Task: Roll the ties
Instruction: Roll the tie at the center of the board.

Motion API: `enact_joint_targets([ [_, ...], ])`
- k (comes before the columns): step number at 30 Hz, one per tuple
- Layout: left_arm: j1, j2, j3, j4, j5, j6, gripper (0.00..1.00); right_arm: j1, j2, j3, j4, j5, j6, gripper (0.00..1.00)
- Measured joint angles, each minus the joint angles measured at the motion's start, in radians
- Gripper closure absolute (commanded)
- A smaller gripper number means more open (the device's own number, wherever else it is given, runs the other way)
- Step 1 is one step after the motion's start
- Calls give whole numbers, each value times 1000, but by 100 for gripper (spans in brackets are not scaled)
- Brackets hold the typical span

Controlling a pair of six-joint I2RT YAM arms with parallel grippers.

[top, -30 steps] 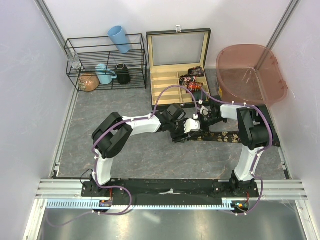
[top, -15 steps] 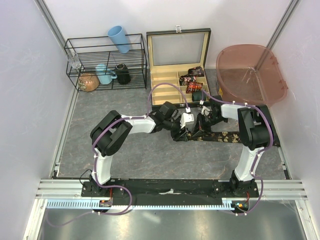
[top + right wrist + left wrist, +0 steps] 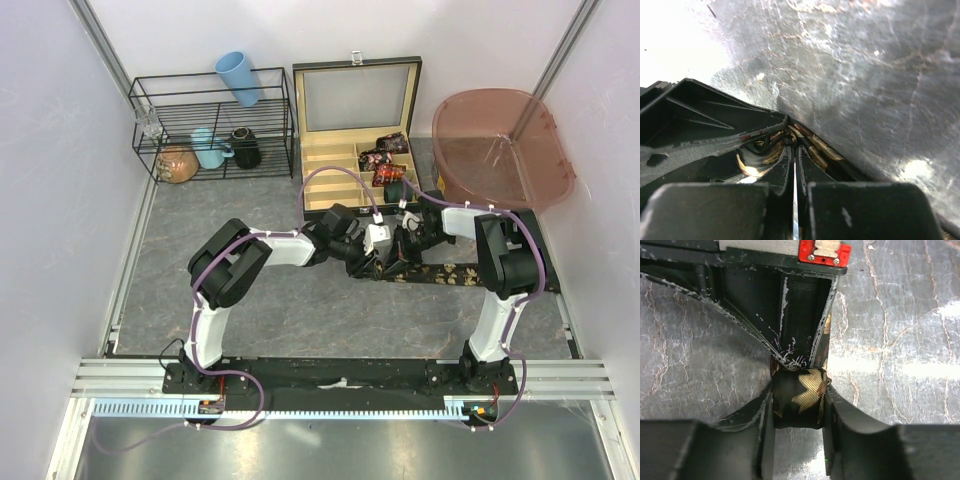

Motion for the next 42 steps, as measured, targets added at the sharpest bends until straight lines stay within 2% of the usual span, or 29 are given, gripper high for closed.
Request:
enact_joint_targets([
  [2, -2, -6, 6, -27, -15, 15, 74, 3, 5, 6, 2, -4, -1, 99],
  [3, -4, -12, 10, -47, -30, 27, 75, 6, 9, 10, 6, -9, 0, 92],
  [5, -9, -25, 28, -122, -68, 70, 76, 16, 17, 18, 14, -22, 0, 84],
  [6, -13, -27, 51, -177, -87, 97, 78, 19, 21, 24, 15, -26, 0, 76],
  [8, -18, -27, 95, -272, -126, 139, 79, 18, 23, 30, 15, -32, -5, 68],
  [9, -20, -27, 116, -316, -143, 159, 80, 12, 23, 32, 15, -41, -8, 59],
  [11, -25, -27, 149, -394, -180, 195, 80, -5, 23, 38, 9, -60, -18, 49],
  [12, -27, -27, 159, -421, -193, 208, 80, -16, 21, 41, 2, -73, -24, 33],
  [14, -33, -27, 173, -465, -216, 234, 80, -38, 18, 45, -13, -109, -39, 18],
  [15, -35, -27, 177, -477, -225, 243, 80, -49, 13, 45, -21, -139, -47, 13],
  [17, -42, -27, 184, -496, -243, 258, 80, -63, 3, 45, -35, -177, -66, 13],
  [20, -48, -27, 193, -520, -259, 267, 80, -72, 1, 39, -37, -207, -77, 22],
  [21, -50, -27, 196, -527, -261, 268, 80, -72, 1, 33, -31, -214, -74, 32],
  [23, -50, -27, 198, -533, -262, 270, 80, -68, 1, 14, -9, -225, -57, 42],
  [28, -53, -27, 203, -547, -268, 271, 80, -40, 2, -6, 65, -247, 6, 44],
  [33, -58, -27, 206, -550, -278, 271, 80, -8, 2, -12, 147, -273, 67, 51],
  [34, -58, -27, 207, -553, -281, 270, 80, -1, 2, -15, 157, -275, 78, 54],
  [37, -58, -27, 208, -558, -284, 270, 79, 16, 2, -26, 185, -266, 105, 79],
  [38, -58, -26, 209, -562, -286, 270, 79, 19, 2, -27, 189, -258, 106, 90],
  [40, -58, -26, 209, -563, -286, 270, 77, 19, 4, -30, 188, -250, 113, 100],
  [42, -58, -24, 210, -563, -288, 270, 70, 19, 5, -30, 181, -246, 109, 100],
])
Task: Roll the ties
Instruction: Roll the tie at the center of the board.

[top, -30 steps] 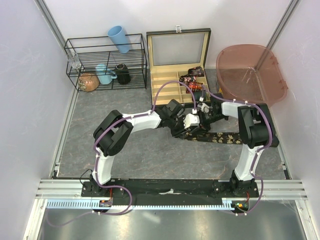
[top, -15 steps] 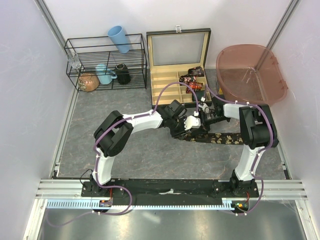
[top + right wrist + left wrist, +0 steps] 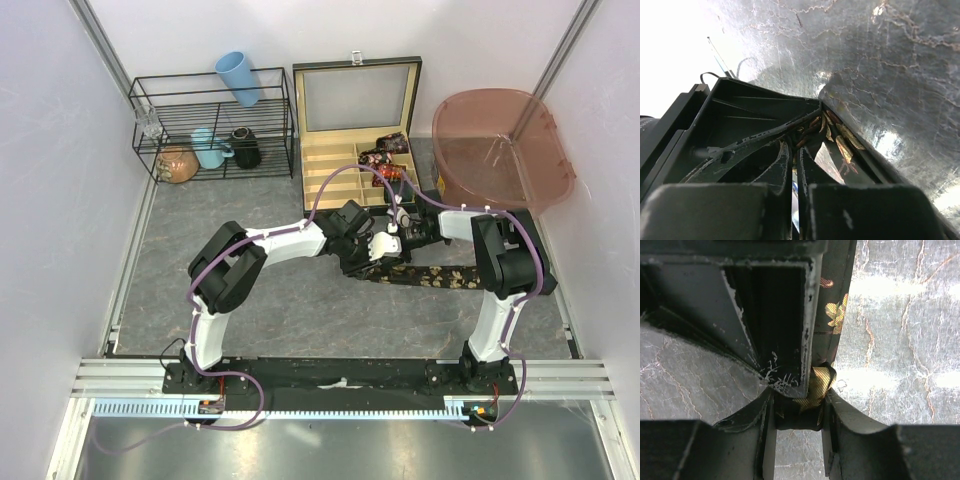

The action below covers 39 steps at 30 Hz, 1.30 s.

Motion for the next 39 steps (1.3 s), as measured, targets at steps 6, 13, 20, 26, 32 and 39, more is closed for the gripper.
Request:
enact_joint_targets([
  [6, 1, 0, -1, 5, 3, -12, 40, -6, 0, 7, -48, 35, -50, 100],
  [13, 40, -27, -78, 122, 83, -93, 29, -29, 1, 8, -115, 131, -124, 100],
  [20, 60, -66, -184, 279, 146, -182, 23, -27, -5, 19, -146, 188, -167, 100],
  [26, 60, -66, -250, 464, 195, -291, 22, -20, -31, 19, -160, 248, -201, 100],
  [32, 60, -29, -298, 661, 222, -375, 26, -13, -48, 17, -166, 277, -234, 100],
  [39, 57, 5, -291, 733, 232, -391, 50, -9, -48, 18, -166, 276, -257, 100],
])
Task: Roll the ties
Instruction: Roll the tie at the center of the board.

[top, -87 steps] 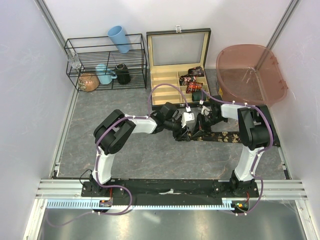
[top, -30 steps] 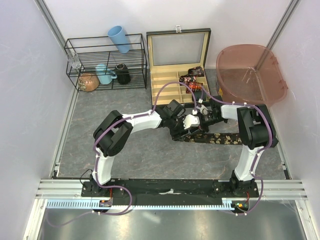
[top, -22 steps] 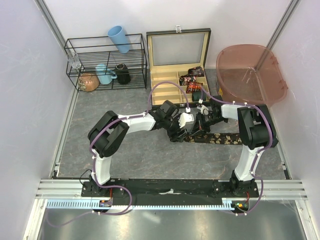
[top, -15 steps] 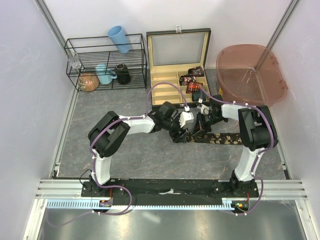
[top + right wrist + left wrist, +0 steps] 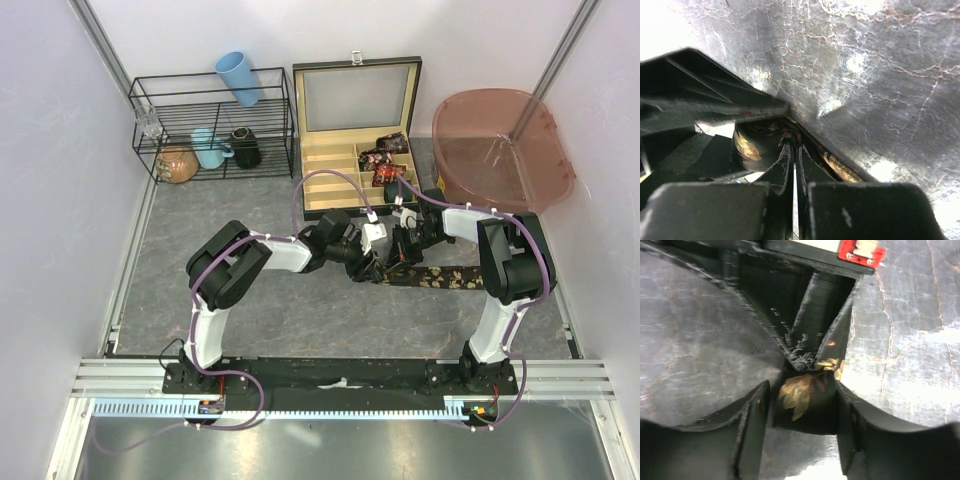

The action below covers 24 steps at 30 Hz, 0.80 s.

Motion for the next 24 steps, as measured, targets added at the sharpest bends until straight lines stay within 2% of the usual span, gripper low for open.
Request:
enact_joint_targets([
  [4, -8, 0, -3, -8, 10, 12, 68, 3, 11, 15, -14, 0, -6, 100],
  [9, -5, -38, -51, -15, -15, 61, 80, 35, 54, 70, -45, -9, -10, 100],
  [11, -4, -68, -80, -27, -46, 80, 86, 55, 74, 101, -60, -10, -10, 97],
  [12, -3, -77, -90, -29, -56, 84, 89, 63, 85, 118, -70, -9, -13, 89],
  [15, -3, -91, -107, -29, -82, 89, 94, 74, 102, 163, -110, 2, -29, 74],
  [17, -3, -91, -107, -29, -90, 89, 96, 60, 103, 185, -130, 24, -44, 70],
  [24, -5, -91, -106, -31, -97, 89, 98, -42, 10, 178, -212, 49, -81, 71],
])
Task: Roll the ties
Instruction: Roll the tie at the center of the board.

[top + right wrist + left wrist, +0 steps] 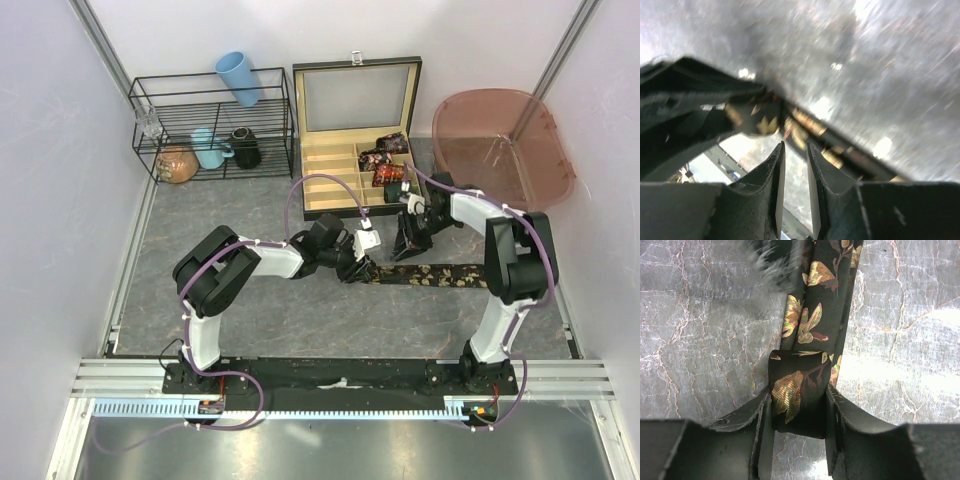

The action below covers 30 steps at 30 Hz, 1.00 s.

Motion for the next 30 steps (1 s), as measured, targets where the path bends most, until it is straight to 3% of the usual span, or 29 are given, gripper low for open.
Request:
enact_joint_targets([
  [9, 1, 0, 22, -43, 2, 1, 98, 19, -25, -129, -21, 0, 13, 72],
  [30, 56, -44, -2, 11, 206, 21, 96, -10, 43, -118, -36, 2, 114, 73],
])
